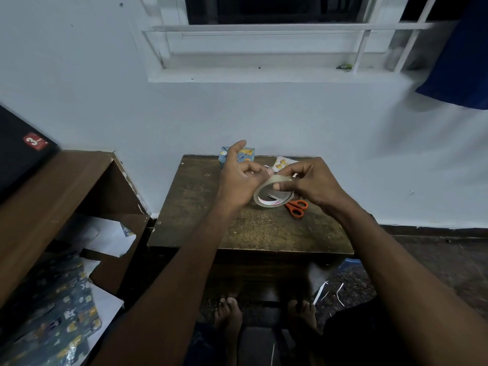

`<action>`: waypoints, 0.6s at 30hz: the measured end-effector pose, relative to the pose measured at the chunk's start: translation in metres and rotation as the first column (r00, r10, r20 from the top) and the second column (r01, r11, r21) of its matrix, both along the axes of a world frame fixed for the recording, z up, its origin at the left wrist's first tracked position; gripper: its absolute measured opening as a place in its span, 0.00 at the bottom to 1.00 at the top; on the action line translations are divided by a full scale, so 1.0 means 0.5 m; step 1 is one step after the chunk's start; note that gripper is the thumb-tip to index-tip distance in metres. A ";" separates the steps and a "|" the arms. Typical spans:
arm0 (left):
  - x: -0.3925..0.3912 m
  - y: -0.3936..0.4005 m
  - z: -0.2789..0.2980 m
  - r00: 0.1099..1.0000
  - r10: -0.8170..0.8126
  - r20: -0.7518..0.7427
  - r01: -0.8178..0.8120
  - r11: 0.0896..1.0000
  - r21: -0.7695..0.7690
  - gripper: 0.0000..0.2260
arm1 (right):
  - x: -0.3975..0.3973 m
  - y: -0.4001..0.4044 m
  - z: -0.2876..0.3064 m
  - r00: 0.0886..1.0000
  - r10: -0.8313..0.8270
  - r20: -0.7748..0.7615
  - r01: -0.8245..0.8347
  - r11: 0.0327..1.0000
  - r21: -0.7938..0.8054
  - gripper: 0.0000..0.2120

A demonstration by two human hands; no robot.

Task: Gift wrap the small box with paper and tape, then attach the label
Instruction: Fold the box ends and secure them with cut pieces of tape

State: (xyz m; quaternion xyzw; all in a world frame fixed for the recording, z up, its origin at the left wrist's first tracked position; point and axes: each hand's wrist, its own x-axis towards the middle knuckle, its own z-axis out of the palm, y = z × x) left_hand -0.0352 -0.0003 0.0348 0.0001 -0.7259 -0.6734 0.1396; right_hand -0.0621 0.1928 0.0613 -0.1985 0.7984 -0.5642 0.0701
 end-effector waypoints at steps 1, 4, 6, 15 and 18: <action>0.001 0.005 0.004 1.000 0.022 0.000 -0.022 1.000 0.008 0.39 | 0.002 0.000 0.002 1.000 -0.001 -0.008 0.001 1.000 -0.018 0.09; 0.005 0.014 0.013 0.998 0.054 -0.018 -0.054 0.998 -0.012 0.39 | 0.003 -0.001 0.003 0.999 -0.020 -0.049 0.019 1.000 -0.025 0.10; 0.007 0.014 0.014 0.997 0.067 -0.027 -0.069 0.996 -0.053 0.40 | 0.002 -0.001 0.000 0.996 -0.027 -0.080 0.026 1.000 -0.014 0.10; 0.017 -0.019 0.015 0.973 0.106 -0.205 -0.192 0.866 -0.462 0.42 | -0.006 -0.023 -0.025 0.943 0.079 -0.322 0.077 0.893 0.443 0.10; 0.019 -0.036 0.023 0.966 0.102 -0.239 -0.211 0.842 -0.496 0.41 | -0.003 -0.033 -0.041 0.962 0.192 -0.195 -0.022 0.764 0.645 0.10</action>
